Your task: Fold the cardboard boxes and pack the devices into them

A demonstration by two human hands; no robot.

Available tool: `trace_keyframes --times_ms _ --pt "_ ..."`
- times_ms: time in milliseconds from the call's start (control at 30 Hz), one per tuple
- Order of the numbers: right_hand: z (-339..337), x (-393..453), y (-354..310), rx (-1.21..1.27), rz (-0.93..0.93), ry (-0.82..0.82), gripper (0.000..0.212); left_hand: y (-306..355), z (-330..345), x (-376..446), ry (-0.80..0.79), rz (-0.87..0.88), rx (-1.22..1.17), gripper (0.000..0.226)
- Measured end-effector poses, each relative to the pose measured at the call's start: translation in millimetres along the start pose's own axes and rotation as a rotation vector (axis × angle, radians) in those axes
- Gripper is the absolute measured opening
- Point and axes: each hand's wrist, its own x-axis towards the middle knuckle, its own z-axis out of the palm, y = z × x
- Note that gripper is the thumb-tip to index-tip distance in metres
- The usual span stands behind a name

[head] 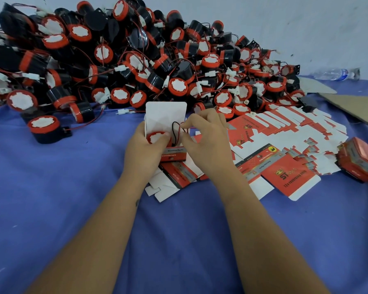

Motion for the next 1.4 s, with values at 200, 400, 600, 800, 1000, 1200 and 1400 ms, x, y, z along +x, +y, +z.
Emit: trace_keyframes --times_ms 200,400,600,800,1000,1200,1400 --pt "4 -3 0 -0.012 -0.067 -0.046 0.004 0 0 0 0.000 -0.010 -0.005 0.029" --pt "7 -5 -5 0.225 0.032 -0.046 0.040 2 1 2 -0.021 -0.042 -0.009 0.032" --pt "0 -8 -6 0.389 0.144 -0.133 0.018 10 0 0 -0.081 -0.150 -0.178 0.035" --pt "3 -7 -3 0.268 0.156 -0.138 0.015 16 2 0 -0.169 -0.257 -0.494 0.046" --pt "9 -8 -5 0.346 0.165 -0.119 0.041 7 -3 1 -0.164 -0.089 -0.075 0.049" --pt "8 -6 -1 0.374 0.178 -0.047 0.063 9 -5 2 -0.101 -0.072 -0.002 0.047" --pt "3 -5 -2 0.360 0.161 -0.102 0.038 9 -8 -2 -0.012 0.041 -0.039 0.031"
